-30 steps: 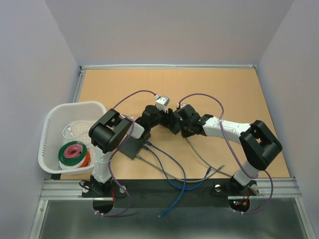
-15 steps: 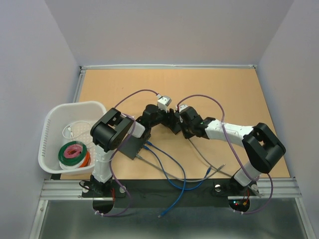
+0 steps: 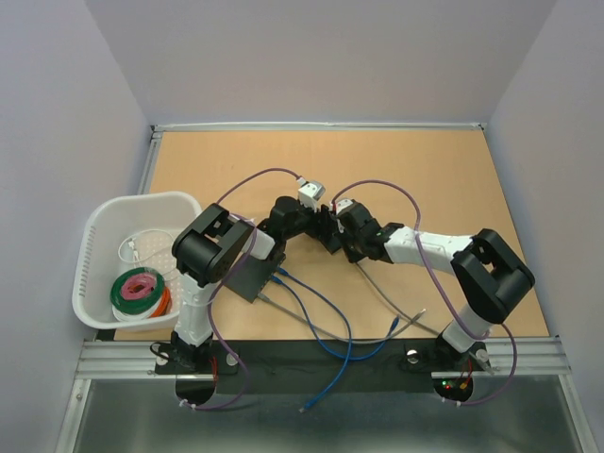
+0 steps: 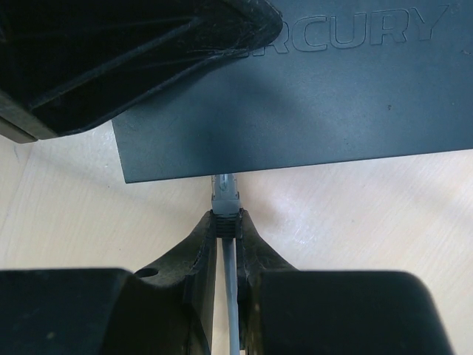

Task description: Insert the plug into the switch port

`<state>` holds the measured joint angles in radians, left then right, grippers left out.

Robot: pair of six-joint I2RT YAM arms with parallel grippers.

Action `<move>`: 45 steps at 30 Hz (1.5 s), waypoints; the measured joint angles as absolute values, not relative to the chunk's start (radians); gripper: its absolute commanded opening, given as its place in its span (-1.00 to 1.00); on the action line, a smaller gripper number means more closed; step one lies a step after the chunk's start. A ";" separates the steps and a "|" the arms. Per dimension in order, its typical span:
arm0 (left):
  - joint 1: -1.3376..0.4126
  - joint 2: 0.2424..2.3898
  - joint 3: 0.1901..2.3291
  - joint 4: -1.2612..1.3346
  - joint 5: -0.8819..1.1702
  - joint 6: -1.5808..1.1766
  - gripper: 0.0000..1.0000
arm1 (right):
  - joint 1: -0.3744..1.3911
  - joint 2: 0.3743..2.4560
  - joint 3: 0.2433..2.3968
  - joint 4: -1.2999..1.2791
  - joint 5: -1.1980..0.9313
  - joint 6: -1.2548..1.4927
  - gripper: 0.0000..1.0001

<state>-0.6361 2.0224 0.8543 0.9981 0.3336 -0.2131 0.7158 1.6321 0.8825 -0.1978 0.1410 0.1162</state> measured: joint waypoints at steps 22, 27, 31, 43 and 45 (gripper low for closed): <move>-0.616 2.024 0.852 1.011 0.299 -0.209 0.23 | 0.709 1.733 1.029 -0.293 0.201 0.134 -0.99; -0.609 2.024 0.852 1.019 0.246 -0.206 0.20 | 0.694 1.815 1.151 -0.376 0.194 0.120 -0.99; -0.606 2.024 0.855 1.025 0.211 -0.196 0.20 | 0.684 1.867 1.219 -0.404 0.181 0.103 -0.99; -0.604 2.034 0.897 0.997 0.185 -0.160 0.20 | 0.652 1.841 1.174 -0.289 0.091 0.039 -0.99; -0.602 2.036 0.904 0.994 0.182 -0.155 0.20 | 0.648 1.841 1.173 -0.276 0.084 0.028 -0.99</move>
<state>-0.6018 2.0361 0.9035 0.9939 0.1822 -0.1547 0.6479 1.8408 1.1732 -0.2760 0.0841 0.0280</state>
